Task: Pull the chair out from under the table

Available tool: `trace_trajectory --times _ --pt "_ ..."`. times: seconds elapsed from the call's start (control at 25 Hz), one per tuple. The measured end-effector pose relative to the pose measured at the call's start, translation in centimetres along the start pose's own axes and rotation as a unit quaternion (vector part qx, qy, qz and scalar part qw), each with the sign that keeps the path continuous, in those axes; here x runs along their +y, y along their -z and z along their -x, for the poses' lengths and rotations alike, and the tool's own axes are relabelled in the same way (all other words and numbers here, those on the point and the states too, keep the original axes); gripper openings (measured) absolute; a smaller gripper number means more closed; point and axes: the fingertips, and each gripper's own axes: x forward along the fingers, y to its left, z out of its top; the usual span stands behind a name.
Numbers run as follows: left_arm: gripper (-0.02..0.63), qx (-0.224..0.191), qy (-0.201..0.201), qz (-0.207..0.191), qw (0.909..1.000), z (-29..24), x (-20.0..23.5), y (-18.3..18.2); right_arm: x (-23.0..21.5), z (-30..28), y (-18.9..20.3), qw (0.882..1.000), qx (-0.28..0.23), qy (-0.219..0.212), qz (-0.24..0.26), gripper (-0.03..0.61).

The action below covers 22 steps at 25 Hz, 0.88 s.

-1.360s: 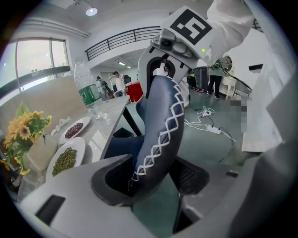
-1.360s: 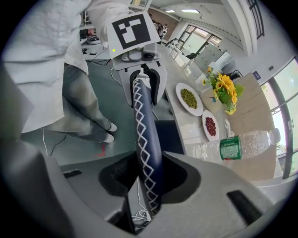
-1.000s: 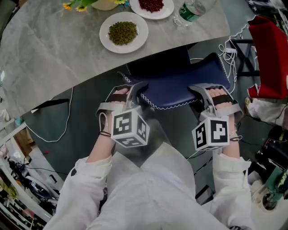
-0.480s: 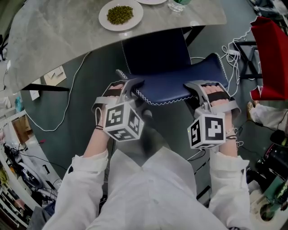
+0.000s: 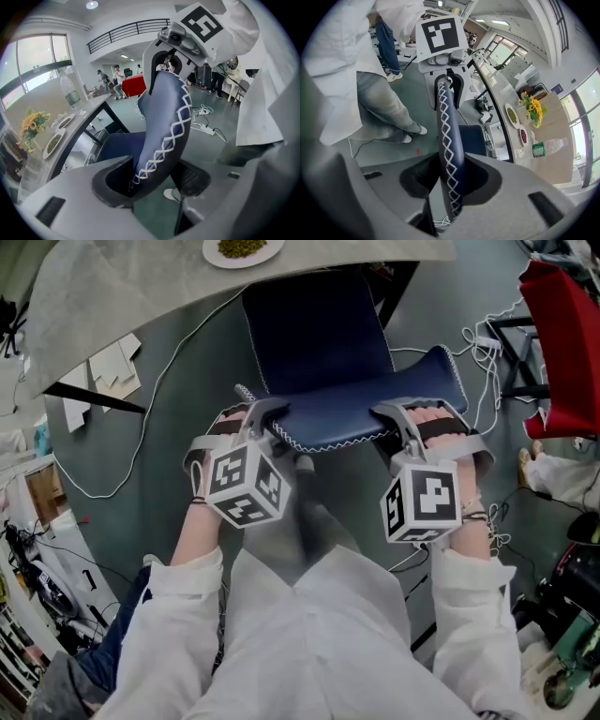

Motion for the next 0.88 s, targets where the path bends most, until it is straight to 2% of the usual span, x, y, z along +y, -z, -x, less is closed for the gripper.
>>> trace_trajectory --times 0.48,0.88 --pt "0.247 0.013 0.022 -0.004 0.9997 2.7 -10.3 1.4 9.6 3.8 -2.2 1.0 0.013 -0.024 -0.004 0.118" --pt "0.247 0.014 0.042 -0.022 0.9988 5.3 -19.2 3.0 18.5 7.2 -4.5 0.998 0.038 -0.029 -0.035 0.118"
